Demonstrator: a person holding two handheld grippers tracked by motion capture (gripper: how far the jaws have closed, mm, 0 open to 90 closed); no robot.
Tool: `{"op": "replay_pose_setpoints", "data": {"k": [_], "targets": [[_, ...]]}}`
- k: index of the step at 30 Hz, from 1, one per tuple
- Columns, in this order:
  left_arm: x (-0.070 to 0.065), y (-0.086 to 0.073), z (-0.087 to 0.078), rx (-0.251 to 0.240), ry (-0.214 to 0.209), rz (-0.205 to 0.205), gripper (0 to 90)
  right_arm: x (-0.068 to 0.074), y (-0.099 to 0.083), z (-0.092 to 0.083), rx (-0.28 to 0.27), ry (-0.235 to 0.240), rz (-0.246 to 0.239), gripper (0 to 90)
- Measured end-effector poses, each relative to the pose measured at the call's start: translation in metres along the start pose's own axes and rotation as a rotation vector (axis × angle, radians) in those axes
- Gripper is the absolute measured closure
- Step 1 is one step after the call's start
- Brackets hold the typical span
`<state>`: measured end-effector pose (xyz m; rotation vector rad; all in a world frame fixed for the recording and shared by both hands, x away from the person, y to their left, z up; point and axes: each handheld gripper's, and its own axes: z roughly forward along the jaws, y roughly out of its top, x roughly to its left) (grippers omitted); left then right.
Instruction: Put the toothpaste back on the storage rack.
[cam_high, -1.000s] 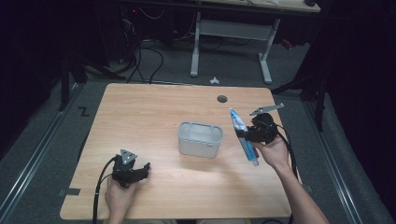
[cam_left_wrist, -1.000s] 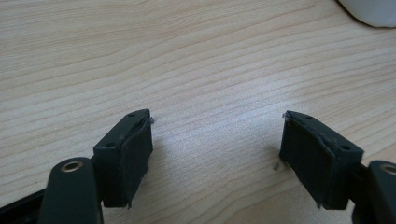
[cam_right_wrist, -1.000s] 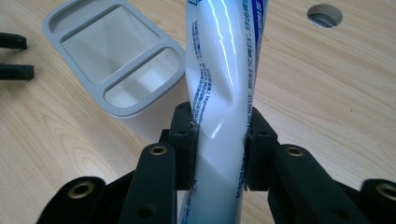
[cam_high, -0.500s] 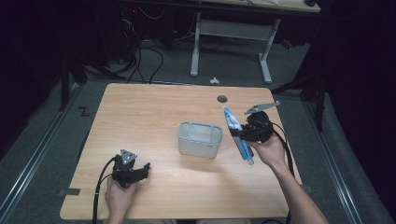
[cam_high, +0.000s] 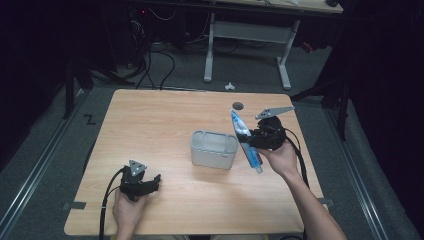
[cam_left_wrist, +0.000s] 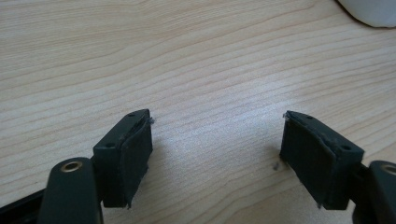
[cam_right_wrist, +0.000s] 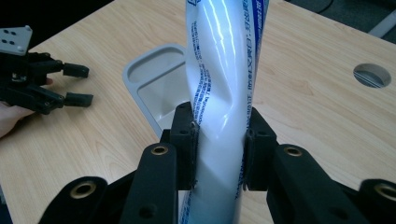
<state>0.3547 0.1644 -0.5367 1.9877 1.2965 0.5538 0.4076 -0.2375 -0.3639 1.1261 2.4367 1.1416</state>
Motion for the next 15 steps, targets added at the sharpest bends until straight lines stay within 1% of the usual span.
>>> {"op": "replay_pose_setpoints", "data": {"k": [3,6,9,15], "targets": [[0.000,0.000,0.000,0.000,0.000,0.001,25.5,0.003,0.005,0.002,-0.022,0.013,-0.007,71.5],[0.000,0.000,0.000,0.000,0.000,0.001,25.5,0.004,0.008,0.004,-0.045,0.028,0.002,71.6],[0.000,0.000,0.000,0.000,0.000,0.001,25.5,0.004,0.012,0.007,-0.067,0.038,0.000,71.6],[0.000,0.000,0.000,0.001,0.001,0.001,25.6,0.010,0.019,0.012,-0.087,0.049,-0.013,71.7]]}}
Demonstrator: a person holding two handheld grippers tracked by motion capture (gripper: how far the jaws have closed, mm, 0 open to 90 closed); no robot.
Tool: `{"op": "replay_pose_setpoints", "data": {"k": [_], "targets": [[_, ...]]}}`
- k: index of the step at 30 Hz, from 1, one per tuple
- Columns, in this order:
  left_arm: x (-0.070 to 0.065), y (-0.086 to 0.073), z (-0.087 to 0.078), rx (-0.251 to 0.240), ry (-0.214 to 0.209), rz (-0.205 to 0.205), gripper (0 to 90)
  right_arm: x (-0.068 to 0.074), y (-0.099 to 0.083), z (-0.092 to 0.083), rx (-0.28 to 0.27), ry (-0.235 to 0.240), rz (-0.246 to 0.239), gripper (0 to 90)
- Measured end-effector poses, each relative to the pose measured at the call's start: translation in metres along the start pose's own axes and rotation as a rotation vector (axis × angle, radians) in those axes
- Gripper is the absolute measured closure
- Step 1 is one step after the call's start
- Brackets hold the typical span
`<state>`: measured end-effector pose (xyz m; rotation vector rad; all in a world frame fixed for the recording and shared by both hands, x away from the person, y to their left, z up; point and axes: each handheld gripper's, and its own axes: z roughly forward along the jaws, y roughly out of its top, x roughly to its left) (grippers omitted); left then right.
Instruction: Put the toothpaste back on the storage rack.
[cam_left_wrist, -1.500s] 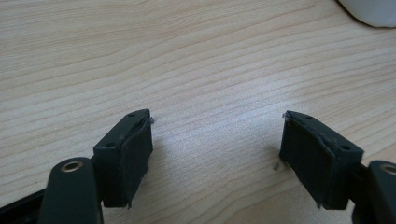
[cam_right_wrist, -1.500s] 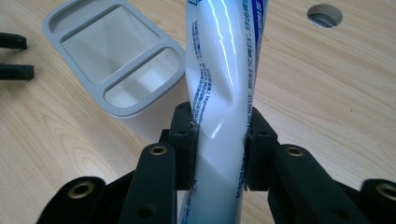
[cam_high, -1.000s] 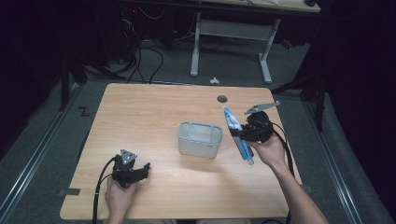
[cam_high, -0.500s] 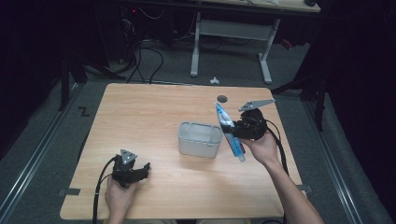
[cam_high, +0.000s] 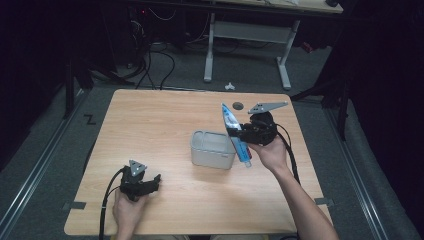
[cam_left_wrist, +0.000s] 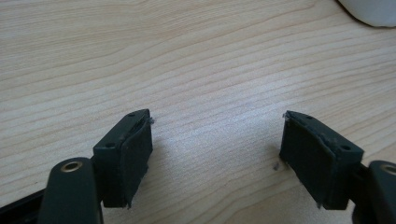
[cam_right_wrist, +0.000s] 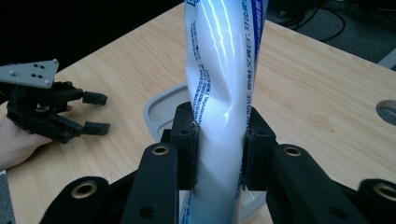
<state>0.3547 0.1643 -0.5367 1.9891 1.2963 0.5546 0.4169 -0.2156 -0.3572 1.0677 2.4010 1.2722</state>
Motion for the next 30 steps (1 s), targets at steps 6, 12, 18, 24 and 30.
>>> {"op": "replay_pose_setpoints", "data": {"k": [6,12,18,24,30], "targets": [[0.000,0.000,0.000,0.000,0.000,0.000,25.6,0.005,0.010,0.006,-0.019,0.002,-0.015,71.7],[0.000,0.000,0.000,0.000,0.000,0.000,25.6,0.007,0.015,0.013,-0.030,0.001,-0.021,71.8],[0.000,0.000,0.000,0.000,0.000,0.000,25.6,0.006,0.019,0.020,-0.041,-0.004,-0.017,71.9],[0.000,0.000,0.000,0.000,0.000,0.000,25.6,0.004,0.023,0.026,-0.040,0.001,-0.013,71.8],[0.000,0.000,0.000,0.000,0.000,0.000,25.6,0.002,0.026,0.032,-0.040,-0.007,-0.013,71.8]]}}
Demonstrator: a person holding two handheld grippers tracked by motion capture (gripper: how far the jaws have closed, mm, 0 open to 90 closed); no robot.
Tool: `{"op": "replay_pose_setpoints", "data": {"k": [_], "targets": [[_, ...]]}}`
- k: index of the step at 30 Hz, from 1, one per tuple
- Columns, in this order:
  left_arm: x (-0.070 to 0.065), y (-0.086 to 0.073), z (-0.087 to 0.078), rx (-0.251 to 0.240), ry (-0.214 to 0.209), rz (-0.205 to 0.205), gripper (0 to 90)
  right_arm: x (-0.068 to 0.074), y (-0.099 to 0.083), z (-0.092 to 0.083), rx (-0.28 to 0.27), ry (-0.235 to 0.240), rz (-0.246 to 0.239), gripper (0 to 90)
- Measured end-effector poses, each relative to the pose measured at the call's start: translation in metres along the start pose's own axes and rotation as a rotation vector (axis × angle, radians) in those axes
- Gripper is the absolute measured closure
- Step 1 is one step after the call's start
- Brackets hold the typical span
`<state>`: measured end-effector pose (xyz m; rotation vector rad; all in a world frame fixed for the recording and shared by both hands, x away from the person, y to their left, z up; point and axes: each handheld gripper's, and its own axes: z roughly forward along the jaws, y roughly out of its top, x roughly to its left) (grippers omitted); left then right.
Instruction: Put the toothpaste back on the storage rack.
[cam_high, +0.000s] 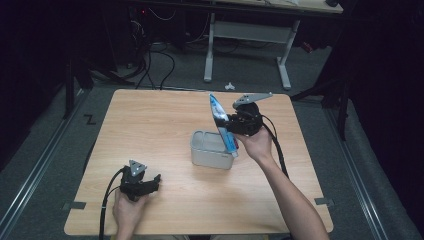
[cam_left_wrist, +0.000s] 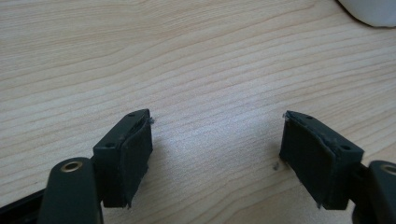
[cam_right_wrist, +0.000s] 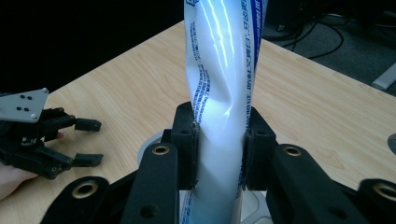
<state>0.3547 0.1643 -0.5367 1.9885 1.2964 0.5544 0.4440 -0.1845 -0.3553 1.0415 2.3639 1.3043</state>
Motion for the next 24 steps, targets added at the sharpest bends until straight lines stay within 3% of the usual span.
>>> {"op": "replay_pose_setpoints", "data": {"k": [18,24], "targets": [[0.000,0.000,0.000,0.001,0.000,0.001,25.6,-0.003,0.007,0.016,-0.068,-0.018,0.041,71.7],[0.000,0.000,0.000,0.000,0.000,0.001,25.6,-0.001,0.011,0.021,-0.073,-0.027,0.029,71.7]]}}
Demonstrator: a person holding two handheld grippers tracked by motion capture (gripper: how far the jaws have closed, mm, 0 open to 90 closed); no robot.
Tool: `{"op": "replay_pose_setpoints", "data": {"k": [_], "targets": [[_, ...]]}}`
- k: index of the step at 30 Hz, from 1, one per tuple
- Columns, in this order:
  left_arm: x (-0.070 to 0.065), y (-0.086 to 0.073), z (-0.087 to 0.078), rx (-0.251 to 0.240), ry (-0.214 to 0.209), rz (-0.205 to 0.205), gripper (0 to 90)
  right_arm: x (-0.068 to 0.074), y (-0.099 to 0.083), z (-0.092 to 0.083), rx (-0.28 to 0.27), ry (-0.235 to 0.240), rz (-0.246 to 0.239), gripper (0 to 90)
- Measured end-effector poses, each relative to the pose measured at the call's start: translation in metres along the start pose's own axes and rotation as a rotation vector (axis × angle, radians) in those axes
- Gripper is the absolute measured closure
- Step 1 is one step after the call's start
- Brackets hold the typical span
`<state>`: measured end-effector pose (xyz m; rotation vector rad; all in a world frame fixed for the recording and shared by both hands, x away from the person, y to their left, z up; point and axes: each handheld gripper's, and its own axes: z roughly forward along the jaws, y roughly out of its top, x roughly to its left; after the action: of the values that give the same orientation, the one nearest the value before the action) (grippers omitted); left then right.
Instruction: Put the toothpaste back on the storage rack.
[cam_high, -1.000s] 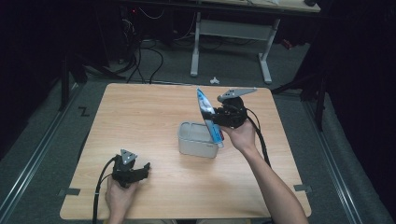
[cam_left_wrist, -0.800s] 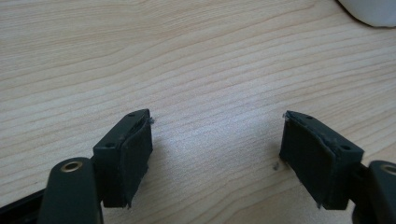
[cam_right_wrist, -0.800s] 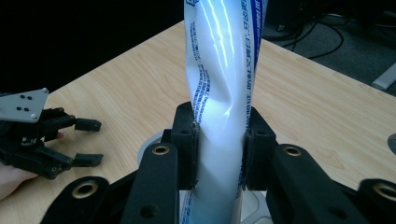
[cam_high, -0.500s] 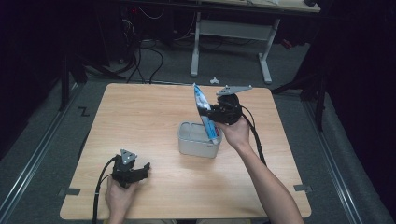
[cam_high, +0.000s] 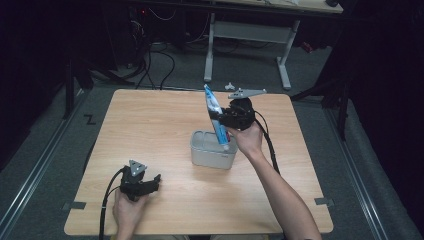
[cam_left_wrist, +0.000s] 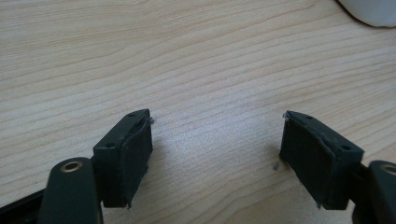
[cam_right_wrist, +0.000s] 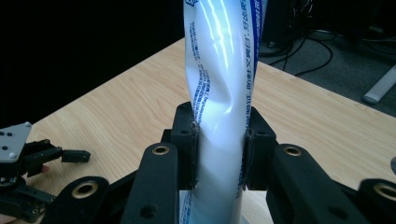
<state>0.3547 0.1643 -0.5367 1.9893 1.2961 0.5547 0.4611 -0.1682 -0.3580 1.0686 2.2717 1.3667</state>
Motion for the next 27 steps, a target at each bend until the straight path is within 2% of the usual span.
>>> {"op": "replay_pose_setpoints", "data": {"k": [13,27], "targets": [[0.000,0.000,0.000,0.000,0.000,0.000,25.6,0.004,0.002,0.017,0.017,-0.012,-0.017,71.2],[0.000,0.000,0.000,0.000,0.000,0.001,25.6,0.004,-0.003,0.021,0.037,-0.018,-0.022,70.9]]}}
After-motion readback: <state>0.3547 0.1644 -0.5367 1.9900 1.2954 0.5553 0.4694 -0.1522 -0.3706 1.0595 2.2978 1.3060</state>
